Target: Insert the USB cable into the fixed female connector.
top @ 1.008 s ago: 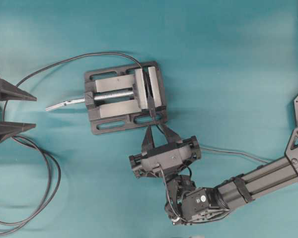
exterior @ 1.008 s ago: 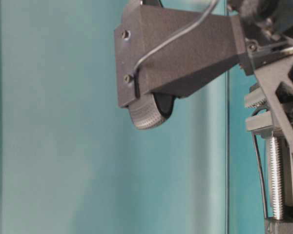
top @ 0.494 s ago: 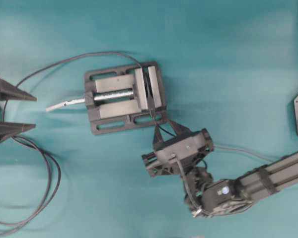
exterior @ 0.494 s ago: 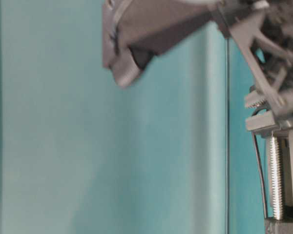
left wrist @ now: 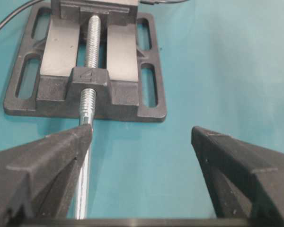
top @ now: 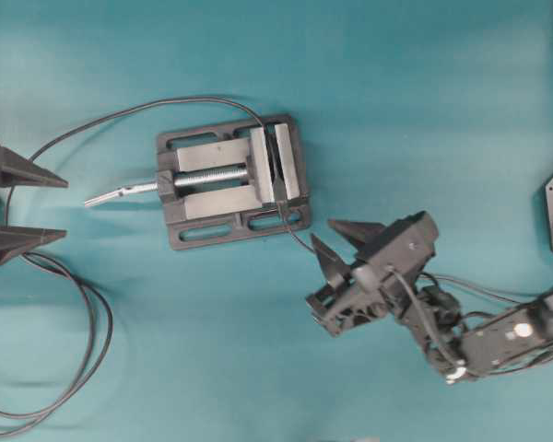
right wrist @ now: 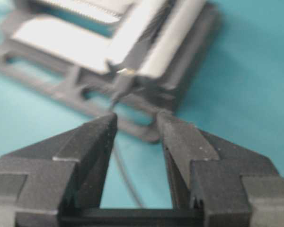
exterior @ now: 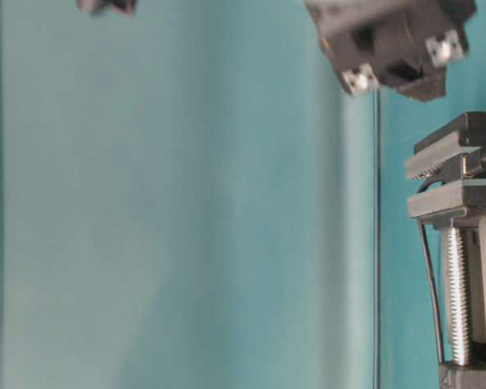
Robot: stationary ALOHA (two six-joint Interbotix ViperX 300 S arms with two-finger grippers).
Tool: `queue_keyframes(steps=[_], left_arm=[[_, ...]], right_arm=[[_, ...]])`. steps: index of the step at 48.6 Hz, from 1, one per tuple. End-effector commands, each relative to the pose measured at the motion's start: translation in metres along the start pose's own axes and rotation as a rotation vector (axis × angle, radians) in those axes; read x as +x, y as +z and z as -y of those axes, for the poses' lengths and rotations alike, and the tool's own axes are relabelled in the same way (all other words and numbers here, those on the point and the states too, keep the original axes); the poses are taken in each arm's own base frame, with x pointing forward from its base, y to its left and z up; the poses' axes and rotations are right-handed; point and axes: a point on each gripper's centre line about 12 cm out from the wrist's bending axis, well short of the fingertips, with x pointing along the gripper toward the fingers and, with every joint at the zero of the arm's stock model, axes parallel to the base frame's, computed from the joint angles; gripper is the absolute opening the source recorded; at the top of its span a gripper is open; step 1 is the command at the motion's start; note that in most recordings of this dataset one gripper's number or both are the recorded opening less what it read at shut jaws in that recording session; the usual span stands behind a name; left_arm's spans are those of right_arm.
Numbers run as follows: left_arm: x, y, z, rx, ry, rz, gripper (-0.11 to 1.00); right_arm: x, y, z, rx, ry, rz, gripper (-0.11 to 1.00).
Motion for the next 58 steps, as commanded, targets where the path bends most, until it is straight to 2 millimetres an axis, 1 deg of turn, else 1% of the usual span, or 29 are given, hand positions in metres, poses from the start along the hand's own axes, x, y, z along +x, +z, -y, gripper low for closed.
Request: queue_keyframes(steps=[1,8,13,15,23,29,35,42,49,53,58], left_arm=[[0.001,0.005,0.001,-0.007,-0.001,0.014,0.99],[0.001,0.006,0.001,-0.008,-0.001,0.015,0.99],[0.001,0.005,0.001,-0.008,-0.001,0.014,0.99],[0.001,0.005,0.001,-0.007,-0.001,0.014,0.99],[0.001,0.005,0.001,-0.008,-0.001,0.014,0.99],[0.001,0.005,0.001,-0.007,-0.001,0.014,0.99],[0.001,0.005,0.001,-0.007,-0.001,0.014,0.99],[0.001,0.005,0.001,-0.007,-0.001,0.014,0.99],[0.001,0.005,0.001,-0.007,-0.001,0.015,0.99],[0.001,0.005,0.001,-0.008,-0.001,0.015,0.99],[0.001,0.006,0.001,-0.007,-0.001,0.015,0.99]], right_arm=[[-0.011,0.013,0.009,0.030,0.085,0.003,0.45],[-0.018,0.017,0.036,0.033,0.179,0.025,0.45],[-0.023,0.018,0.060,0.039,0.249,0.046,0.45],[-0.025,0.016,0.073,0.040,0.277,0.051,0.45],[-0.030,0.012,0.106,0.048,0.374,0.091,0.45],[-0.028,0.013,0.133,0.038,0.423,0.140,0.45],[-0.022,0.017,0.159,0.031,0.428,0.176,0.45],[-0.014,0.027,0.177,-0.010,0.437,0.218,0.42],[0.006,0.040,0.188,-0.100,0.432,0.174,0.34],[0.014,0.049,0.193,-0.147,0.428,0.147,0.32],[0.017,0.061,0.201,-0.165,0.416,0.174,0.32]])
